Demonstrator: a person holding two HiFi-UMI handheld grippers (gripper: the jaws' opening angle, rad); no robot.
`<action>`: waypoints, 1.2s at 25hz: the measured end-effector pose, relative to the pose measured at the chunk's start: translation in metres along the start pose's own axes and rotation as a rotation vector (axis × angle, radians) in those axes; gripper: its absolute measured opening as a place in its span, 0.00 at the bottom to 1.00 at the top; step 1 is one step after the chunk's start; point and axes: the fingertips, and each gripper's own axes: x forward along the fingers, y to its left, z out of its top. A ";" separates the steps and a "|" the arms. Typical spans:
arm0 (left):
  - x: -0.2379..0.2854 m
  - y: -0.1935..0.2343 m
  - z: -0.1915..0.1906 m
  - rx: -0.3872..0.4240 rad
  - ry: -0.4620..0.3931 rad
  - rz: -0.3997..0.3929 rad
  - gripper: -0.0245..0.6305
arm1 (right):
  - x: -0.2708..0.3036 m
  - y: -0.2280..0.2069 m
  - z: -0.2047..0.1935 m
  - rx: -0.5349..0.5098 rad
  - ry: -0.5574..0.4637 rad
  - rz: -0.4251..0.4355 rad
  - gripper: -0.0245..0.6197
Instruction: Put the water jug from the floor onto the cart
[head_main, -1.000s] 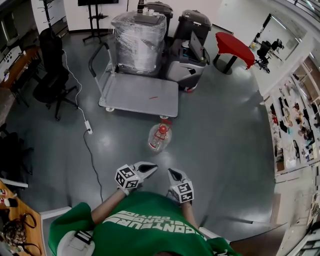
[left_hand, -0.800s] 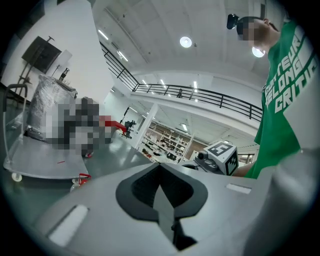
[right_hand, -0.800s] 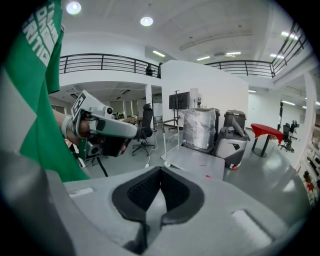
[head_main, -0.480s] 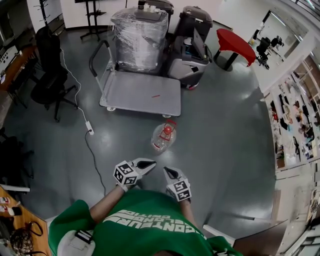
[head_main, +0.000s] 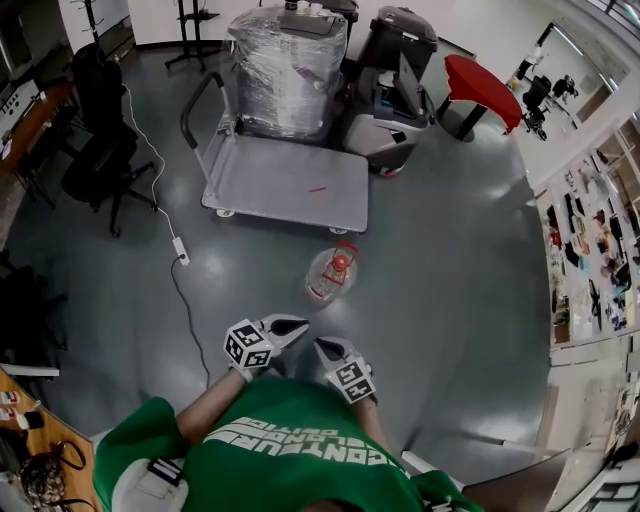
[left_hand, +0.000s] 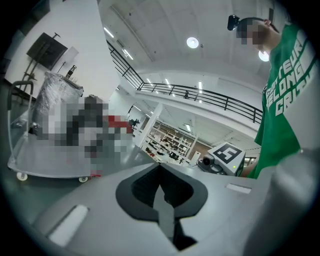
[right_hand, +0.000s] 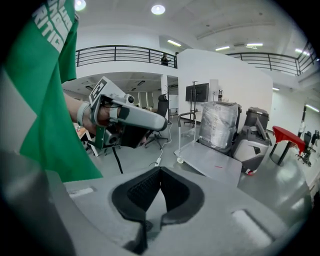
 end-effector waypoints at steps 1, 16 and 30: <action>0.002 0.003 0.003 -0.006 -0.003 0.004 0.06 | 0.002 -0.004 0.002 -0.009 0.004 0.004 0.03; 0.081 0.031 0.050 0.003 0.025 -0.017 0.06 | 0.009 -0.100 0.018 -0.032 0.005 0.015 0.03; 0.179 0.040 0.081 0.003 0.054 0.004 0.06 | -0.025 -0.216 0.006 0.011 -0.030 0.012 0.03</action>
